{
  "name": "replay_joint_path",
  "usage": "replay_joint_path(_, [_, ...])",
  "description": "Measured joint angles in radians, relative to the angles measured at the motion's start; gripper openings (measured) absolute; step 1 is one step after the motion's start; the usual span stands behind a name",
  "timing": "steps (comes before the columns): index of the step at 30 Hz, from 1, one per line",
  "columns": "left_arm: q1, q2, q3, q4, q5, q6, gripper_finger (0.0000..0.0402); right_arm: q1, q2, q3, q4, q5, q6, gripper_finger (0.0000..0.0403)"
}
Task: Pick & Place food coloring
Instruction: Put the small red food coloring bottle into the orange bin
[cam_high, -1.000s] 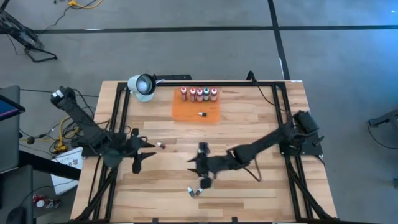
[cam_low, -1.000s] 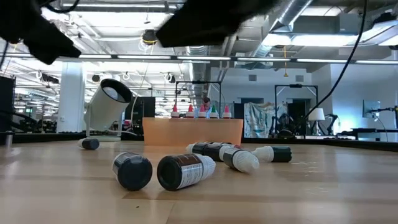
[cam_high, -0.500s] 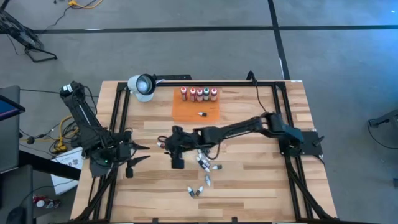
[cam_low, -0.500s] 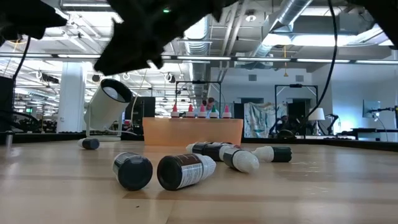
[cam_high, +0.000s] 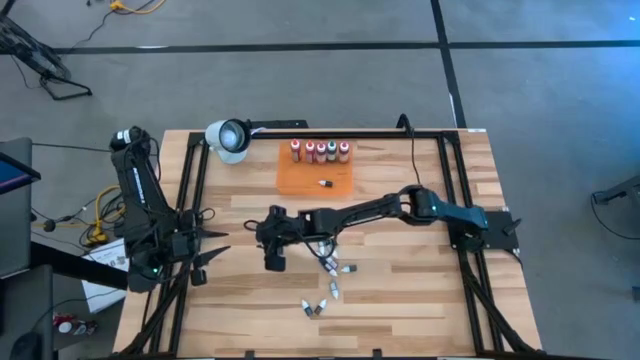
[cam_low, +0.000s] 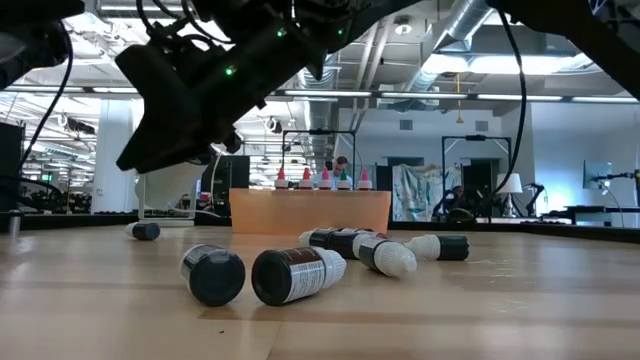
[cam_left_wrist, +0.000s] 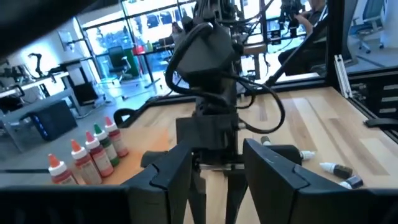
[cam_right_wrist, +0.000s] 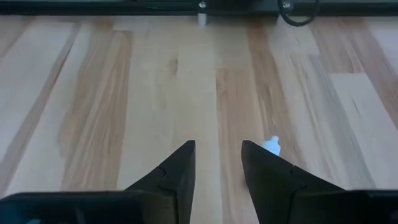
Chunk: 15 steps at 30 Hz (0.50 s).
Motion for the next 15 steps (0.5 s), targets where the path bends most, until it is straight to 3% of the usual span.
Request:
replay_joint_path(3, [-0.003, 0.0, 0.0, 0.0, 0.049, -0.003, 0.0139, -0.004, 0.0, -0.002, 0.008, 0.022, 0.003, 0.0121])
replay_joint_path(8, [0.022, 0.0, 0.0, -0.048, 0.309, -0.052, 0.0139, -0.004, 0.0, -0.007, -0.001, 0.031, 0.001, 0.0121])
replay_joint_path(15, [0.163, 0.081, -0.039, -0.283, 0.492, -0.4, 0.0139, -0.003, -0.005, -0.007, -0.115, 0.032, 0.017, 0.0121])
